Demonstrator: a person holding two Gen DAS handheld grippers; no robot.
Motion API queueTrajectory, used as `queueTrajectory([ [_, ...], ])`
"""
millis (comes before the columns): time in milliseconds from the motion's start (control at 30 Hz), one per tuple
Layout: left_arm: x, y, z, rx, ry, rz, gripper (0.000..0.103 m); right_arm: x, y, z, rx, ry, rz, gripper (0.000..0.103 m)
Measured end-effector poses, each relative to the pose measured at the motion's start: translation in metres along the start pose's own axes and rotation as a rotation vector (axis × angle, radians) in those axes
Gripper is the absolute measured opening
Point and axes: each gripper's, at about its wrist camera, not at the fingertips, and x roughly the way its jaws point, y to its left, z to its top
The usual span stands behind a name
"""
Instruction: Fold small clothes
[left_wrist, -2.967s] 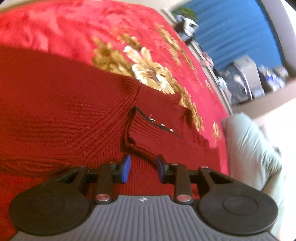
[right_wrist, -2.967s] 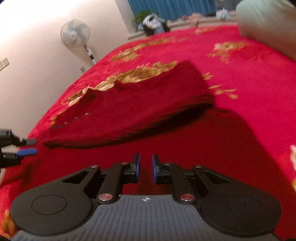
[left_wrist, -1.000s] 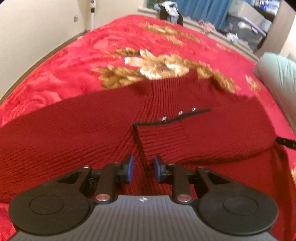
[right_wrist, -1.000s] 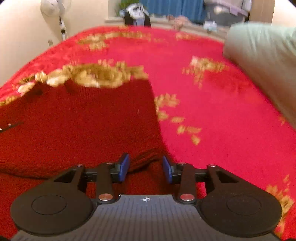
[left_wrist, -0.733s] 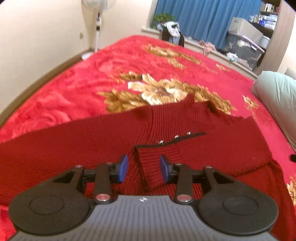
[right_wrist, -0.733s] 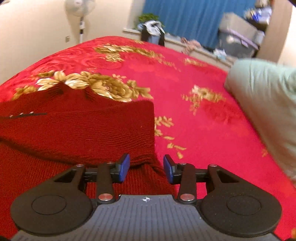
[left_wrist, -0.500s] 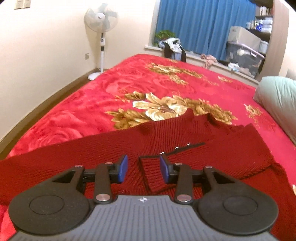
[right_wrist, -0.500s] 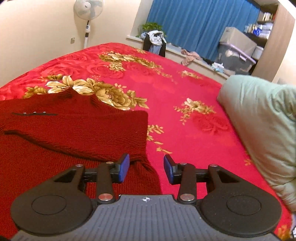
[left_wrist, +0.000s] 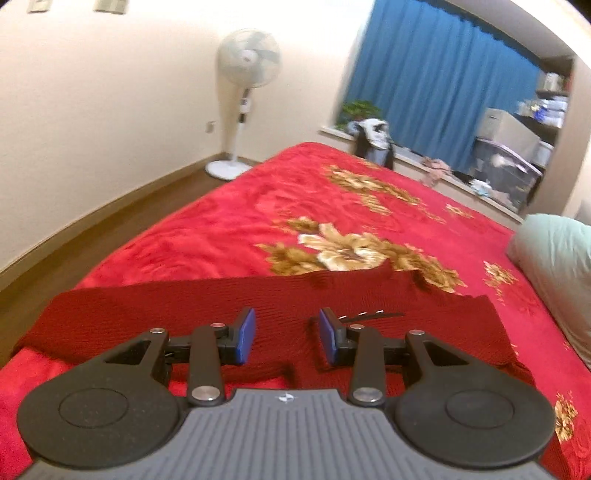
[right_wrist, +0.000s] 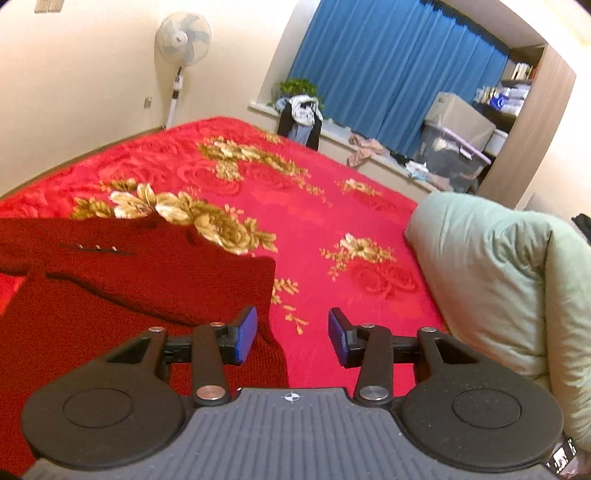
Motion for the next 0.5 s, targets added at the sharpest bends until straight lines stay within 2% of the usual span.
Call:
queueTrajectory([
  [233, -0.021, 0.011, -0.014, 0.013, 0.002, 0.027, 0.042, -0.033, -0.005, 0.014, 0.006, -0.053, 0.04, 0.047],
  [400, -0.002, 0.039, -0.021, -0.055, 0.084, 0.099, 0.042, -0.051, -0.008, 0.018, 0.056, -0.105, 0.092, 0.048],
  [500, 0.006, 0.048, -0.021, -0.07, 0.104, 0.132, 0.042, -0.051, -0.006, 0.017, 0.071, -0.099, 0.12, 0.049],
])
